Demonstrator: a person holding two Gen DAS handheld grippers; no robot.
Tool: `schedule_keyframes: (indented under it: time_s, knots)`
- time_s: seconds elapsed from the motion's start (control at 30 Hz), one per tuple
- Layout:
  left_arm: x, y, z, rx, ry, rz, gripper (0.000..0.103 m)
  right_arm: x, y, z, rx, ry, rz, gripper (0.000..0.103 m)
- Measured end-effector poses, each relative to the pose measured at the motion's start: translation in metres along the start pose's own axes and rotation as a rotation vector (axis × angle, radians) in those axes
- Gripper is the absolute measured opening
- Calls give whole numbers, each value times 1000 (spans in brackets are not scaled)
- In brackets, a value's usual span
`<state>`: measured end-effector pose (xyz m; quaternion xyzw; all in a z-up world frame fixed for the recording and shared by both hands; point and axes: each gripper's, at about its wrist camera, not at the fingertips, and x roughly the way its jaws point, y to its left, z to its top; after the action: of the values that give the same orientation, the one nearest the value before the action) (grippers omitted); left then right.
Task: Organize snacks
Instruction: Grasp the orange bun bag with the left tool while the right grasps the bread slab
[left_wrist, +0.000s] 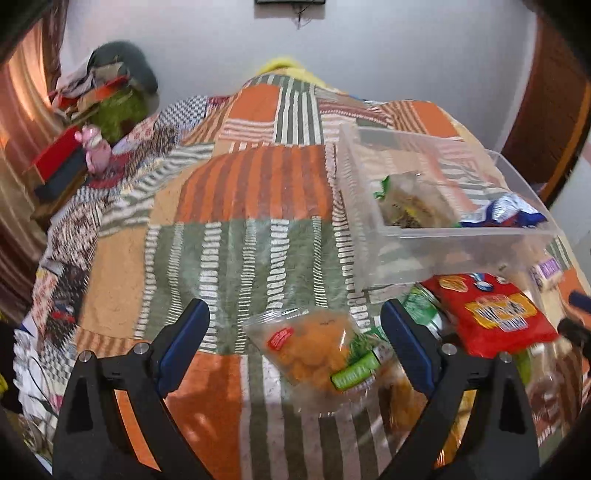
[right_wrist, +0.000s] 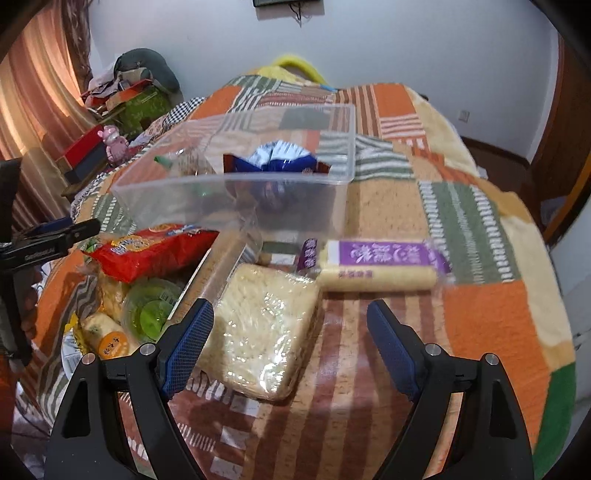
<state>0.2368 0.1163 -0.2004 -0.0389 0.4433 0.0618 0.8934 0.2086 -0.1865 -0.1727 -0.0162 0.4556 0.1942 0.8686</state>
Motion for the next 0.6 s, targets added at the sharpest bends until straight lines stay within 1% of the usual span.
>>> schedule_keyframes:
  time_s: [0.17, 0.3, 0.4, 0.5, 0.53, 0.57, 0.6]
  knots:
    - [24, -5, -10, 26, 38, 8, 95, 9, 6, -3, -4, 20, 16, 83]
    - [27, -1, -17, 22, 47, -8, 95, 10, -1, -4, 29, 28, 44, 83]
    - [26, 4, -22, 16, 50, -10, 95, 9, -8, -10, 39, 44, 47, 83]
    - [23, 13, -25, 17, 56, -10, 89, 4, -10, -16, 32, 45, 30, 83]
    - [22, 15, -26, 16, 60, -13, 85, 3, -11, -16, 32, 43, 27, 83]
    - [21, 17, -27, 14, 67, -13, 81, 1, -12, -17, 32, 42, 26, 81]
    - [21, 20, -29, 17, 80, -7, 78, 0, -12, -17, 29, 42, 27, 77]
